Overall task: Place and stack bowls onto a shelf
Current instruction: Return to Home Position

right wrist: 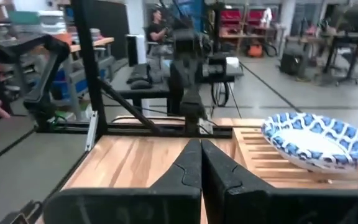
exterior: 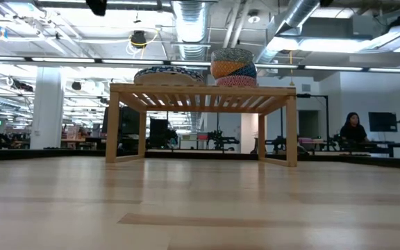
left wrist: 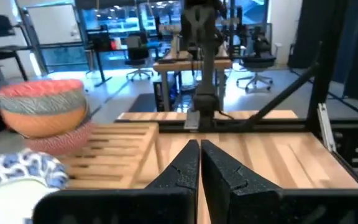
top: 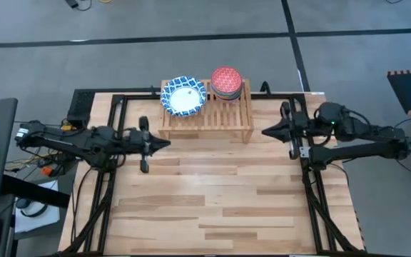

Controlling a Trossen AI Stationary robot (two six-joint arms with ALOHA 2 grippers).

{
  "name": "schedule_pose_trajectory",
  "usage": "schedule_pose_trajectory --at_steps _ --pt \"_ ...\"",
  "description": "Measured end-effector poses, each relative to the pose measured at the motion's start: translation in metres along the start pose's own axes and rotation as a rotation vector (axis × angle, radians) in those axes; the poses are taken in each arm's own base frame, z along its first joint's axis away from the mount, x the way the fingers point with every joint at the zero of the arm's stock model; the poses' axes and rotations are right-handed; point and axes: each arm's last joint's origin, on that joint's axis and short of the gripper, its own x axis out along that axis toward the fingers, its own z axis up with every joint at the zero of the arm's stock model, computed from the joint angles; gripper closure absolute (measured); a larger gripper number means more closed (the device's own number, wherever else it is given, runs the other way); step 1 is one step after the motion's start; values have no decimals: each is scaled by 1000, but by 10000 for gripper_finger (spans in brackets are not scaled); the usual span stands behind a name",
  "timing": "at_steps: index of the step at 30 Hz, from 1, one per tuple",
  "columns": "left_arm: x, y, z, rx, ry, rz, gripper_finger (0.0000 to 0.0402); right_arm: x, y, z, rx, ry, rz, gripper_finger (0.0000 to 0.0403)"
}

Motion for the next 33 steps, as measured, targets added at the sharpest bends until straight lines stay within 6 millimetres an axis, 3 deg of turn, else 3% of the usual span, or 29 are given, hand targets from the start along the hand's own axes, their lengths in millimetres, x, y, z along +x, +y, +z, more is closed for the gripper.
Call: schedule_pose_trajectory --at_steps 3,9,19,27,33 --pt "2 -1 -24 -11 -4 -34 401 -7 4 -4 -47 -8 6 386" --pt "-5 2 -63 -102 -66 5 401 -20 4 -41 0 -98 -38 374" --pt "-43 13 -62 6 -44 49 401 -34 3 -96 13 -217 -42 385" --pt "-53 21 -94 -24 -167 104 401 -35 -3 -133 22 -271 -80 383" --pt "-67 23 -92 -13 -212 68 401 -47 -5 -136 9 -308 -104 383"
